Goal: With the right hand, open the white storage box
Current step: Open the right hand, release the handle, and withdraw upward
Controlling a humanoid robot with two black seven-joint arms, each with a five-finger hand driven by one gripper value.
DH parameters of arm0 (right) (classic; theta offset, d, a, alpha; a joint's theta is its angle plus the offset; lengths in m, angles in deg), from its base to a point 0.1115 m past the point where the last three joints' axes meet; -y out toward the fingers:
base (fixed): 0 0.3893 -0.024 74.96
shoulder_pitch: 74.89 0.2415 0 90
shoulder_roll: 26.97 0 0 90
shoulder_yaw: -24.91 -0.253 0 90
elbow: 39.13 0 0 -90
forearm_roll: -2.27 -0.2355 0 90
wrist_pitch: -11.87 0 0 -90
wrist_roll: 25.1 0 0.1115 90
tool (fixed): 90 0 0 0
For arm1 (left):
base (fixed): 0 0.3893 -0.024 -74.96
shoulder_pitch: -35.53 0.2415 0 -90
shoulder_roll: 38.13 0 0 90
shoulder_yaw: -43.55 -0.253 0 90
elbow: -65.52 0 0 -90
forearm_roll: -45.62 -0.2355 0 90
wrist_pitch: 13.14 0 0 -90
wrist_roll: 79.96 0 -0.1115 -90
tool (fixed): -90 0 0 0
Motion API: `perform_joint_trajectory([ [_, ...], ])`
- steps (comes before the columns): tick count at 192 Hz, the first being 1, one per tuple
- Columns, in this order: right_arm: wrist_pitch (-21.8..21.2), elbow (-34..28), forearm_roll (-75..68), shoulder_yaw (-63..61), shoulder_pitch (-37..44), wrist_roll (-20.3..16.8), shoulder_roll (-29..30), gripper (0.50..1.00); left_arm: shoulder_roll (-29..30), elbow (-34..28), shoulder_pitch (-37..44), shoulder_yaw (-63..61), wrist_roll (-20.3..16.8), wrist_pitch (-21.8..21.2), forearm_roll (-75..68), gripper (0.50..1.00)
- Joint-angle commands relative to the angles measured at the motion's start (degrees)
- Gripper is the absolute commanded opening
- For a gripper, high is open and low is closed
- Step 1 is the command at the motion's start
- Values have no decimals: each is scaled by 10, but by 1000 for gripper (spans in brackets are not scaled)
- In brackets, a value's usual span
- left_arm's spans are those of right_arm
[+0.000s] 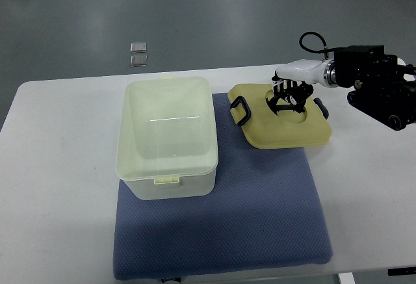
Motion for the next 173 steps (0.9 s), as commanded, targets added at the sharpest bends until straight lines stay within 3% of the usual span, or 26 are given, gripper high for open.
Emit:
perform_joint_trajectory([
  [1,5,0,0,0,-10,0,2,500,0,0,0,0,0,0,0,1000],
  [21,15,1,0,-1,-19,1,1,500,0,0,0,0,0,0,-1,1000],
  [23,17,1,0,-2,-20,1,1,519,0,0,0,0,0,0,0,1000],
  [24,19,1,0,-2,-20,1,1,569,0,0,0,0,0,0,0,1000],
  [25,19,1,0,-2,-20,1,1,570,0,0,0,0,0,0,0,1000],
  [26,22,1,0,-2,-21,1,1,612,0,0,0,0,0,0,0,1000],
  [27,22,1,0,-2,-21,1,1,613,0,0,0,0,0,0,0,1000],
  [28,24,1,-1,-2,-23,1,1,649,0,0,0,0,0,0,0,1000],
  [30,24,1,-1,-2,-23,1,1,650,0,0,0,0,0,0,0,1000],
  [33,29,1,-1,-2,-25,1,1,696,0,0,0,0,0,0,0,1000],
  [41,36,1,-1,-2,-26,1,1,746,0,0,0,0,0,0,0,1000],
  [51,39,1,-1,-2,-26,1,1,768,0,0,0,0,0,0,0,1000],
  [133,33,0,-8,-10,30,2,-21,795,0,-1,0,-1,0,0,0,1000],
  [173,37,0,-132,-24,52,1,-31,823,0,-3,0,-1,0,0,-1,1000],
])
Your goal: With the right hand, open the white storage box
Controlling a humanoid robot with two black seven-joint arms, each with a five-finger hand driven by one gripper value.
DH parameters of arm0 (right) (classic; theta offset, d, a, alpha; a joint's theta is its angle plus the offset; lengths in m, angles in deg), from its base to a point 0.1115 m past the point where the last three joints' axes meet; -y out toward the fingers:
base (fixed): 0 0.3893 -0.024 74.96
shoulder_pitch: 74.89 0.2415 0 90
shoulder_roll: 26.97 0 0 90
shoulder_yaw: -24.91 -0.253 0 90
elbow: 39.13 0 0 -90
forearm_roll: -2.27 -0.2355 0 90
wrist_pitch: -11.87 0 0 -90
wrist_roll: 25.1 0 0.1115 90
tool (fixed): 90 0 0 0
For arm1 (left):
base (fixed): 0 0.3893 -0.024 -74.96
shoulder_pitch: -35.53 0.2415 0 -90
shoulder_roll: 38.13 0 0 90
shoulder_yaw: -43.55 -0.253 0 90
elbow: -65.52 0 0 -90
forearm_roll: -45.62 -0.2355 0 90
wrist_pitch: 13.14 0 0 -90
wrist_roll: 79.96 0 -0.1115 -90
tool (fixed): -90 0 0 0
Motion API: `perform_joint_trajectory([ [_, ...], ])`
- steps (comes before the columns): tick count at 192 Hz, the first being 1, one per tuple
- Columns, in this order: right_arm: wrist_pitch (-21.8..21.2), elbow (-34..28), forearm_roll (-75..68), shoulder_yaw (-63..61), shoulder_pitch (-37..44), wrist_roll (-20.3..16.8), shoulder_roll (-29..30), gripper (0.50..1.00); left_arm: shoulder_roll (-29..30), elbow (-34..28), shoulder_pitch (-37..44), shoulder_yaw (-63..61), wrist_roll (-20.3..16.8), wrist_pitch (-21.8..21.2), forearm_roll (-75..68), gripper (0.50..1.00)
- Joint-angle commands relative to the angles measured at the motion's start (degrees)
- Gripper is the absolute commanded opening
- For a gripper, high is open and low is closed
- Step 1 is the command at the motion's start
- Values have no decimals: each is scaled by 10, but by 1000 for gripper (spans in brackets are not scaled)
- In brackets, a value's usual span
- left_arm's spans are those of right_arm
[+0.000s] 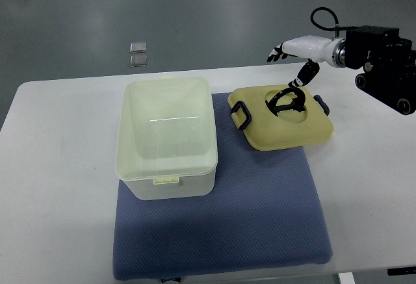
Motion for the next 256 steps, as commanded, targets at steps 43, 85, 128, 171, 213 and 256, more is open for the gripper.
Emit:
perform_joint_trajectory([
  [43,7,1,-226,-140,-40,-3,8,827,0,-1,0,0,0,0,0,1000],
  [85,58,1,-410,-254,-111,-9,48,897,0,0,1,0,0,0,-1,1000],
  [128,87,1,-580,-300,-158,-16,65,905,0,2,2,1,0,0,-1,1000],
  [171,97,0,-603,-332,-195,-12,85,913,0,3,3,1,0,0,-1,1000],
  [213,94,0,-603,-333,-212,-10,96,915,0,2,4,1,0,0,-1,1000],
  [256,94,1,-599,-333,-212,-10,103,917,0,1,5,1,0,0,-1,1000],
])
